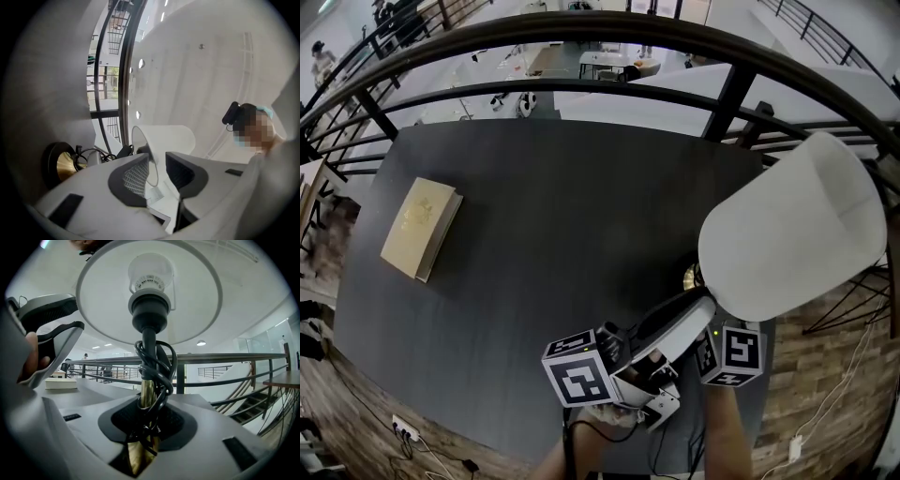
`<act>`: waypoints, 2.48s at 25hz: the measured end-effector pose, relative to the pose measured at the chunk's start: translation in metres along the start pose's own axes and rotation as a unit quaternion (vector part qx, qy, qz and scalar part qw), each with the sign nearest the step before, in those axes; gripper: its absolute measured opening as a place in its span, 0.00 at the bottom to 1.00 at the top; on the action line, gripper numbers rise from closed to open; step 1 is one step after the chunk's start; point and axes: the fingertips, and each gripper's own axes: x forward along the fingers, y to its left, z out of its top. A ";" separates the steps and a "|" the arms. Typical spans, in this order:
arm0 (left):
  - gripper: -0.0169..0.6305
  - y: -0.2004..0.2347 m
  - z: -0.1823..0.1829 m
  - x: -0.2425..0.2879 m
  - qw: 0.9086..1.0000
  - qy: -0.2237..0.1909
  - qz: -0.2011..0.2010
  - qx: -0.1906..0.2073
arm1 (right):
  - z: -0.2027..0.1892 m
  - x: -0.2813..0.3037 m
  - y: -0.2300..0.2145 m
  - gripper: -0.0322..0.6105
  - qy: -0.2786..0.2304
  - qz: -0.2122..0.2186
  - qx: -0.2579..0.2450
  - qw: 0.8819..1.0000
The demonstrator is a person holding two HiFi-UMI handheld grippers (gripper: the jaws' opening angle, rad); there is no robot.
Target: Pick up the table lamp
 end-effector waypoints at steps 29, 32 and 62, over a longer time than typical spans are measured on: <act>0.20 -0.006 -0.004 0.020 0.998 0.026 -0.053 -0.010 | 0.001 -0.001 0.000 0.23 -0.004 0.016 -0.006 1.000; 0.20 -0.006 -0.003 0.020 0.998 0.025 -0.056 -0.007 | 0.001 0.000 -0.001 0.23 -0.006 0.015 -0.008 1.000; 0.17 -0.015 -0.013 0.021 0.996 0.062 -0.068 0.020 | 0.011 -0.003 0.002 0.23 -0.029 0.020 -0.070 0.997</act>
